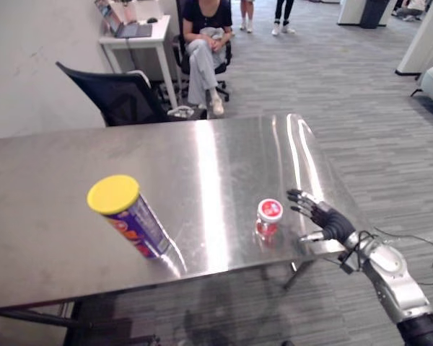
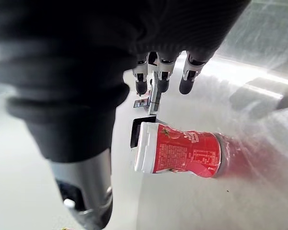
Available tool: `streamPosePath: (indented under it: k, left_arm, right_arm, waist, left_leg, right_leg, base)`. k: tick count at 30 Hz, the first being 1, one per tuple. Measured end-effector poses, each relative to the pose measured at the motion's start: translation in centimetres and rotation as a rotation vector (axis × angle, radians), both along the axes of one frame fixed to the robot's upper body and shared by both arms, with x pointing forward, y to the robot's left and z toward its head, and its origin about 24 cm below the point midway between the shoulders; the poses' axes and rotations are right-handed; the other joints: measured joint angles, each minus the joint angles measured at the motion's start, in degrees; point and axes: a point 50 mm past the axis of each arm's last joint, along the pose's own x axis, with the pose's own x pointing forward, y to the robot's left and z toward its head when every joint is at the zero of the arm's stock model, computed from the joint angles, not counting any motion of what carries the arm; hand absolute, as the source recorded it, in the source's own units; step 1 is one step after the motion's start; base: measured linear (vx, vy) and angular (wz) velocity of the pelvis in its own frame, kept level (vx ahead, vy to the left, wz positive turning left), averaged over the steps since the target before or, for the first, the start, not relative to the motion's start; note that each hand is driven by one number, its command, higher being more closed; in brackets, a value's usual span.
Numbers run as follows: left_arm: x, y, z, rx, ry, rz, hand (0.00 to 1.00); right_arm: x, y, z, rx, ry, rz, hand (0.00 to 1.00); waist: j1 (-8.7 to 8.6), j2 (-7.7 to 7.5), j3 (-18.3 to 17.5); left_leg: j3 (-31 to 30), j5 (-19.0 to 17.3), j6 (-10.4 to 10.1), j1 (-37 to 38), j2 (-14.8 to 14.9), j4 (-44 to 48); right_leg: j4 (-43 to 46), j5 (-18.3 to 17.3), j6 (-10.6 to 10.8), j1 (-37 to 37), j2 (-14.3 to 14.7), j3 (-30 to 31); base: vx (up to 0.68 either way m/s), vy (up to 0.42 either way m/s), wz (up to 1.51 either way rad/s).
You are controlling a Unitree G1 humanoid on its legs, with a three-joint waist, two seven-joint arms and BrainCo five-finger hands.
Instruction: Put the gum and the chips on the shelf.
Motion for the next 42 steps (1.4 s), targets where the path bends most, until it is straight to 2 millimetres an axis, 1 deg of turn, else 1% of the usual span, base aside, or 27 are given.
streamPosePath:
  k: [3,7,10,13,17,20,25,30,31,33,36,39,42]
  left_arm:
    - [0.0,0.0,0.0,0.000,0.000,0.000,0.00]
    - [0.1,0.0,0.0,-0.001,-0.002,-0.001,0.00]
    - [0.1,0.0,0.0,-0.001,-0.003,-0.001,0.00]
    - [0.2,-0.1,0.1,-0.002,-0.009,-0.005,0.00]
    - [0.3,-0.2,0.0,-0.004,-0.009,-0.009,0.00]
    - [0.3,-0.2,0.0,-0.004,-0.009,-0.011,0.00]
    - [0.3,-0.3,0.0,-0.007,-0.008,-0.020,0.00]
    - [0.4,-0.4,0.0,-0.007,-0.010,-0.020,0.00]
    - [0.5,-0.4,0.0,-0.008,-0.012,-0.021,0.00]
    - [0.8,-0.4,0.1,-0.007,-0.020,-0.022,0.00]
    - [0.8,-0.4,0.1,-0.006,-0.024,-0.021,0.00]
    - [0.8,-0.4,0.1,-0.005,-0.024,-0.020,0.00]
    - [0.8,-0.4,0.1,-0.005,-0.024,-0.020,0.00]
  right_arm:
    - [0.6,0.4,-0.4,0.033,0.011,-0.025,0.00]
    - [0.9,1.0,-0.4,0.028,0.012,-0.002,0.00]
    - [0.9,1.1,-0.5,0.029,0.014,-0.002,0.00]
    - [1.2,1.3,-1.2,0.015,0.037,-0.011,0.00]
    - [1.3,2.2,-1.7,0.010,0.055,0.018,0.00]
    - [1.6,2.2,-1.5,0.008,0.048,0.019,0.00]
    - [1.9,3.1,-1.2,0.004,0.036,0.051,0.00]
    - [2.7,3.6,-1.1,0.019,0.031,0.042,0.00]
    - [2.8,3.7,-1.0,0.009,0.026,0.039,1.00]
    - [3.0,3.7,-0.7,-0.002,0.012,0.033,1.00]
    - [3.5,3.8,-0.4,-0.001,0.001,0.023,1.00]
    - [4.0,4.0,-0.3,-0.013,0.000,0.019,1.00]
    - [4.0,4.2,-0.4,-0.002,0.003,0.010,1.00]
  waist:
    - [0.03,0.06,0.16]
    - [0.18,0.17,0.98]
    - [0.78,0.33,1.20]
    - [1.10,0.29,1.31]
    - [1.21,0.31,2.09]
    - [1.30,0.39,2.20]
    - [1.44,0.82,2.82]
    - [1.74,0.89,3.06]
    - [1.99,0.90,3.16]
    - [2.63,0.81,3.65]
    - [2.71,0.73,4.10]
    - [2.99,0.73,4.21]
    - [3.23,0.73,4.22]
  left_leg:
    - [-0.06,0.00,0.00,0.00,0.01,-0.03]
    - [-0.19,0.00,0.00,-0.03,0.00,-0.02]
    - [-0.39,0.00,0.00,-0.04,-0.02,-0.03]
    - [-0.74,0.01,0.01,-0.06,-0.04,-0.02]
    - [-1.20,0.09,0.09,-0.08,-0.13,-0.02]
    - [-1.33,0.09,0.09,-0.06,-0.20,-0.02]
    - [-1.47,0.09,0.09,-0.11,-0.21,-0.03]
    - [-1.75,0.20,0.03,-0.20,-0.21,-0.07]
    - [-1.81,0.23,0.02,-0.19,-0.23,-0.09]
    - [-2.37,0.48,-0.01,-0.22,-0.41,-0.20]
    - [-3.16,1.32,0.03,-0.21,-0.58,-1.21]
    - [-3.29,1.43,0.04,-0.21,-0.60,-1.32]
    - [-3.32,1.43,0.05,-0.20,-0.65,-1.38]
  right_leg:
    - [-0.11,0.00,0.00,0.05,0.04,-0.09]
    - [-0.19,0.01,0.01,0.15,0.05,-0.22]
    - [-0.27,0.01,0.00,0.26,0.05,-0.39]
    - [-0.33,0.00,0.00,0.44,0.06,-0.70]
    - [-0.33,0.00,0.00,0.70,-0.05,-1.20]
    - [-0.41,0.00,0.01,0.87,-0.10,-1.36]
    - [-0.50,0.00,0.01,0.94,-0.07,-1.48]
    - [-0.78,0.01,0.00,1.16,0.05,-1.78]
    - [-0.79,0.00,0.00,1.19,0.06,-1.83]
    - [-0.86,0.00,0.00,1.38,0.12,-2.24]
    - [-0.97,0.00,-0.01,1.47,0.16,-3.11]
    - [-0.95,0.00,-0.02,1.51,0.18,-3.21]
    - [-0.96,0.00,-0.02,1.50,0.15,-3.26]
  base:
    - [0.00,0.000,0.00]
    - [0.00,0.000,0.00]
    - [0.00,0.001,0.01]
    - [0.00,0.001,0.06]
    - [-0.01,0.007,0.06]
    - [0.00,0.006,0.03]
    - [0.00,0.000,0.00]
    - [0.00,-0.001,0.01]
    - [0.00,0.001,0.04]
    - [-0.01,0.002,0.10]
    - [-0.02,-0.008,0.15]
    - [-0.01,-0.001,0.02]
    - [0.00,0.000,0.00]
